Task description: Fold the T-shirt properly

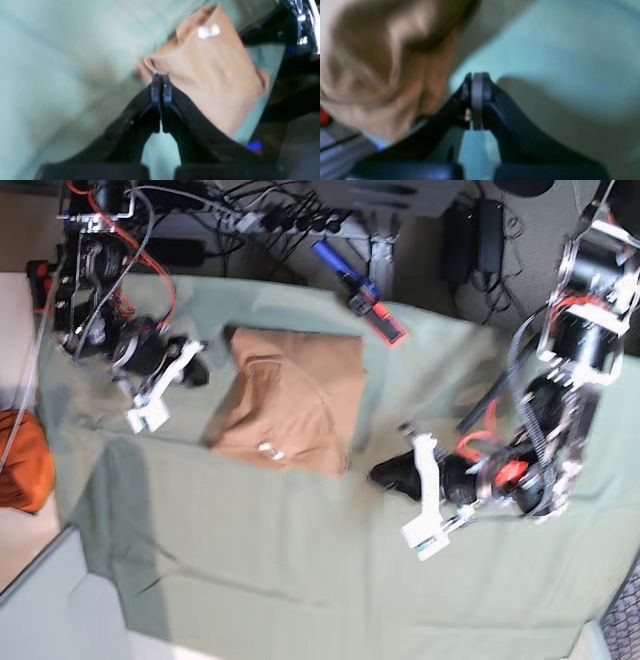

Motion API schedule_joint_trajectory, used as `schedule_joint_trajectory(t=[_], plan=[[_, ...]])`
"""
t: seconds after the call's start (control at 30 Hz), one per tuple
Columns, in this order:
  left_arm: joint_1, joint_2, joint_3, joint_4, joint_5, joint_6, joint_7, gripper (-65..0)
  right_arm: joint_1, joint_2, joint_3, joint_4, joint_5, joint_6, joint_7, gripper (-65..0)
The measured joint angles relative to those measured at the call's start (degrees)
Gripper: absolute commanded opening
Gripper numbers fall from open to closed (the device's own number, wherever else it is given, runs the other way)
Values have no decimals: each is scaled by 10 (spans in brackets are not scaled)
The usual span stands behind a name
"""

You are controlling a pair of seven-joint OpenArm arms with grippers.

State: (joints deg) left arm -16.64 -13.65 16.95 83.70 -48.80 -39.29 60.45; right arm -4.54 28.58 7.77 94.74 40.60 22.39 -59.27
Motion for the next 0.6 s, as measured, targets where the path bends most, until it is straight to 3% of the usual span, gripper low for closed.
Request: schedule_joint_trajectory(t=[0.13, 0.4, 0.6], plan=[[63, -43, 0, 72, -18, 0, 4, -650, -39, 17, 0, 16, 49, 4, -13, -650], [176, -129, -2, 186, -21, 0, 8, -650, -103, 27, 3, 44, 50, 5, -19, -650], [290, -189, -80, 266, -29, -2, 22, -650, -193, 32, 42, 96, 47, 7, -25, -650]])
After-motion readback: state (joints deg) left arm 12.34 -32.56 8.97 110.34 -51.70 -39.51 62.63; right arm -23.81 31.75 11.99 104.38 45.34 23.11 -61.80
